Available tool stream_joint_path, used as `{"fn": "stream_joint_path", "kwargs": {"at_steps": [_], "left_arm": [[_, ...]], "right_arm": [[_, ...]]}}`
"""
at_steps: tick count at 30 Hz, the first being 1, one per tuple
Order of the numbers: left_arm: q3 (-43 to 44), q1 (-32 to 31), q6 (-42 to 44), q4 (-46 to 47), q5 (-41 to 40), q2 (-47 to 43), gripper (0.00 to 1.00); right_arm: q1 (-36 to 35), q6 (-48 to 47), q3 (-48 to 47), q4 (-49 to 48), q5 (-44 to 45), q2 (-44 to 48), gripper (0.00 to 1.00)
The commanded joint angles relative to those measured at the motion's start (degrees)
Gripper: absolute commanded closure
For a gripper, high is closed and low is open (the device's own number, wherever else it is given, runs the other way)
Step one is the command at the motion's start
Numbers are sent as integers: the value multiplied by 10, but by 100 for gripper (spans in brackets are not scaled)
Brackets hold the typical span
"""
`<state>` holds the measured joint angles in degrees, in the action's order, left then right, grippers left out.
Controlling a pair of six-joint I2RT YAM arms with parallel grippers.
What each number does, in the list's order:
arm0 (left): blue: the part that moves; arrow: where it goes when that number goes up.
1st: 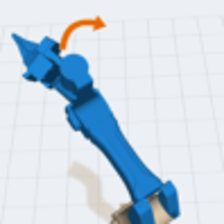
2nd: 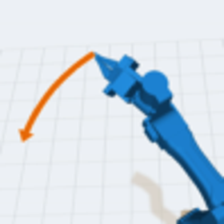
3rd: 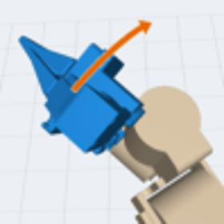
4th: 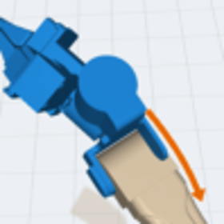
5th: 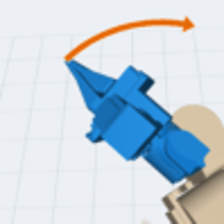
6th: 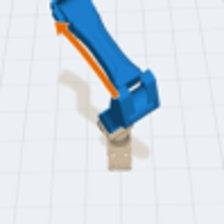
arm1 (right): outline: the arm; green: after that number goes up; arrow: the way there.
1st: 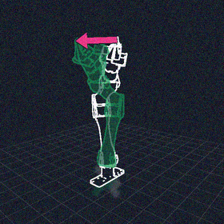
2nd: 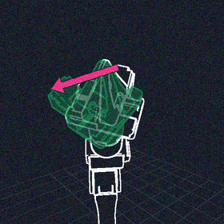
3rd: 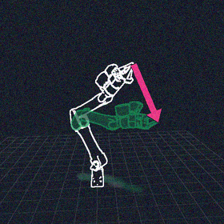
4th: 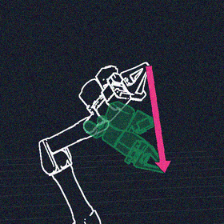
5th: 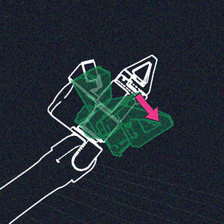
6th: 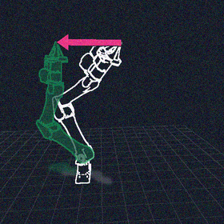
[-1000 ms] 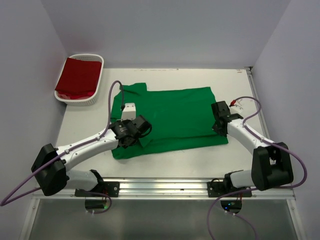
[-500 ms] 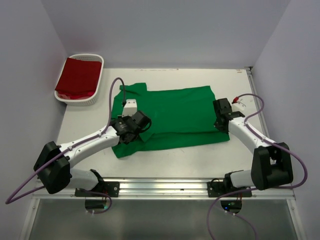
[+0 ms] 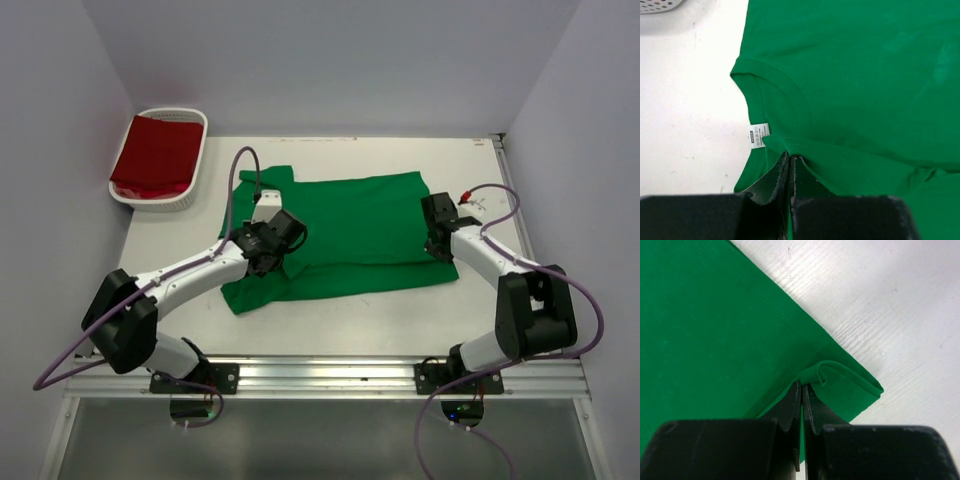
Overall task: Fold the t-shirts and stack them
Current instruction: Fold the flattened tshirt in 1/3 of the way
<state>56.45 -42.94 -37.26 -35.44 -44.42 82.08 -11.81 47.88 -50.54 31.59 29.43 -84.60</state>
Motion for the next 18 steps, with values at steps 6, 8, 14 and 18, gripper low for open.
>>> {"fn": "stream_joint_path", "kwargs": {"at_steps": [6,8,14,18], "left_arm": [[19,16,17,32,-3,16,100],[17,19,19,34,-1,17,100],[10,28,19,37,-1,18,95],[7,30,6,35,-13,5,7]], "right_arm": [[6,-2,-21,-22,28,-11,100],[6,-1,-22,-22,29,-11,100],[6,-6,-24,-24,27,-17,94],[6,-23,-25,-33,3,-8,56]]}}
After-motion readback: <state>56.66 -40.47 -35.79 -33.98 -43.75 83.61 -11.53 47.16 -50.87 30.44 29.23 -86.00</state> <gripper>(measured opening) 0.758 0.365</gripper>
